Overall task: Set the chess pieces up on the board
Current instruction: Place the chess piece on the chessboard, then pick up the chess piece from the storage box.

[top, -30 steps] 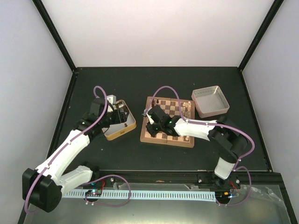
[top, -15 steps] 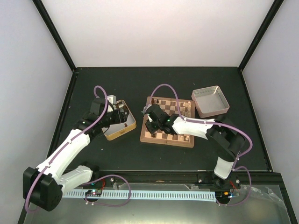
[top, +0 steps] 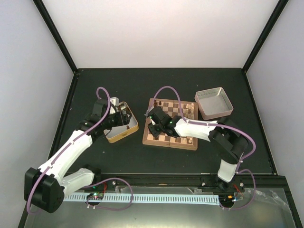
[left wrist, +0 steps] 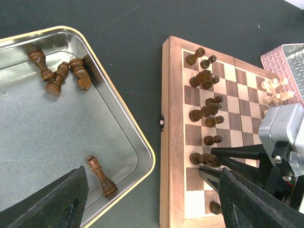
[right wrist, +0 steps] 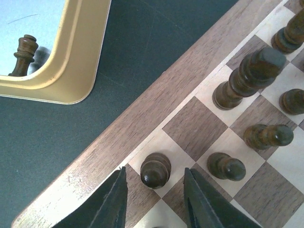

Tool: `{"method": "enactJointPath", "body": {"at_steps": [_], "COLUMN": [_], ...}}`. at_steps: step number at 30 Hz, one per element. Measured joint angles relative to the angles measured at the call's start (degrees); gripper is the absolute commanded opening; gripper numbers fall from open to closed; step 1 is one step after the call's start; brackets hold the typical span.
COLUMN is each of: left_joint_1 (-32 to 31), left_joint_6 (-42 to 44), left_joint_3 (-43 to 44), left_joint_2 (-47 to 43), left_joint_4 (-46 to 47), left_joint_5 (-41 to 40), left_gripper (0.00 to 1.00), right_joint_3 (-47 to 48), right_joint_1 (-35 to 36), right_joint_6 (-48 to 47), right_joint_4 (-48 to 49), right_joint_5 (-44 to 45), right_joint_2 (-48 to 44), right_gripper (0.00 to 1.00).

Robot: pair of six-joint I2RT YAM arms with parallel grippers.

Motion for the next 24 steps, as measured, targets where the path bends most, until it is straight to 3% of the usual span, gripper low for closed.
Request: {"method": "enactJointPath", "body": {"at_steps": [9,16,24], "left_joint_1": [0.07,0.09,1.22], "left_joint_6": [0.02,0.83,2.58], "left_joint_3": [1.51,8.41,14.88], "left_joint_2": [3.69,17.33,31.28], "left_joint_4": [-0.42,-2.62,-5.6], "left_joint_5": [0.13,-0.46,-5.88], "left_gripper": [0.75,0.51,0.43], "right_joint_3": [1.99,0.9,-4.07], "right_joint_1": [-0.48,-3.69,-5.2], "right_joint_6": [3.45,9.14,12.02], "right_joint_4": [-1.81,-1.16,-0.85], "right_joint_5": [-0.2,-1.09,-2.51], "right_joint_2": [-3.52,-13.4,-16.37], "right_gripper": [0.4,0.39,0.37]}}
